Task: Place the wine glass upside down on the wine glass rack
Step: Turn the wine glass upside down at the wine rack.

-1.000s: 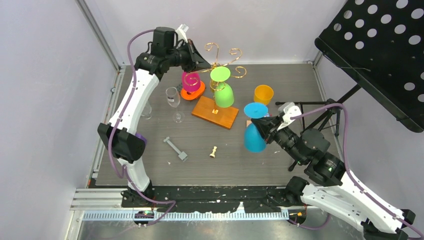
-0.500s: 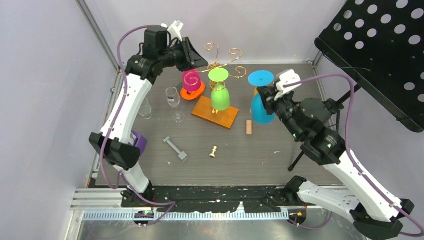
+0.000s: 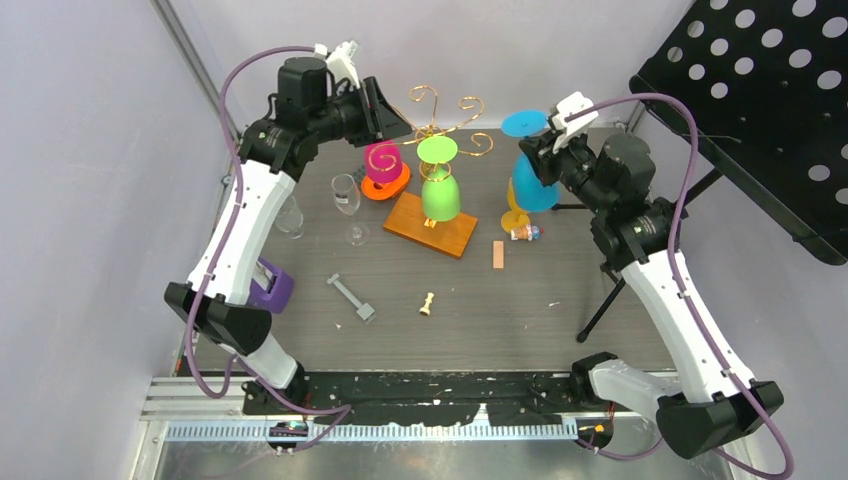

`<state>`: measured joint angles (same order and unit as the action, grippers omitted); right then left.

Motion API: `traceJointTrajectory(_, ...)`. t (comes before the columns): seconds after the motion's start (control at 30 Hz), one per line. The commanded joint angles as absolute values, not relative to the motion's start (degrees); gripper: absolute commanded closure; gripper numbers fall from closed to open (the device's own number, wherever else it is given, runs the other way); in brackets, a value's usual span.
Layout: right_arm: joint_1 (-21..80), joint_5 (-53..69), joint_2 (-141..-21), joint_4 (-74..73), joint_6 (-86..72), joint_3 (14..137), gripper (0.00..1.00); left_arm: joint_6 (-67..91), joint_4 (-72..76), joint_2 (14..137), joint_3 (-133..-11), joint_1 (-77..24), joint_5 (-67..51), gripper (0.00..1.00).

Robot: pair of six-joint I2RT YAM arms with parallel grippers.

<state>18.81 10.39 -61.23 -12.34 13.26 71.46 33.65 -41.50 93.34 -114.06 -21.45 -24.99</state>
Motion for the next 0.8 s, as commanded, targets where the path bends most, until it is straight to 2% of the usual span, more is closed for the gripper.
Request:
traceJointTrajectory(0.0,15.6,22.7,-62.2,-1.7,14.3,72.0,0.94,29.5,-41.1,90.0,-112.1,-23.0,-23.9,0.60)
traceJointTrajectory(0.2,13.6,28.9,-64.7,5.9,14.5,68.2,0.95,29.2,-38.8,84.7,-105.3,-23.4,-23.8,0.61)
traceJointTrajectory(0.37,13.4,28.6,-66.7,9.3,13.9,65.5,0.95,28.8,-37.3,81.4,-101.2,-23.4,-23.2,0.60)
traceJointTrajectory(0.77,13.4,31.9,-72.9,13.5,10.8,65.1,0.94,27.8,-35.9,79.0,-98.3,-23.4,-23.7,0.60)
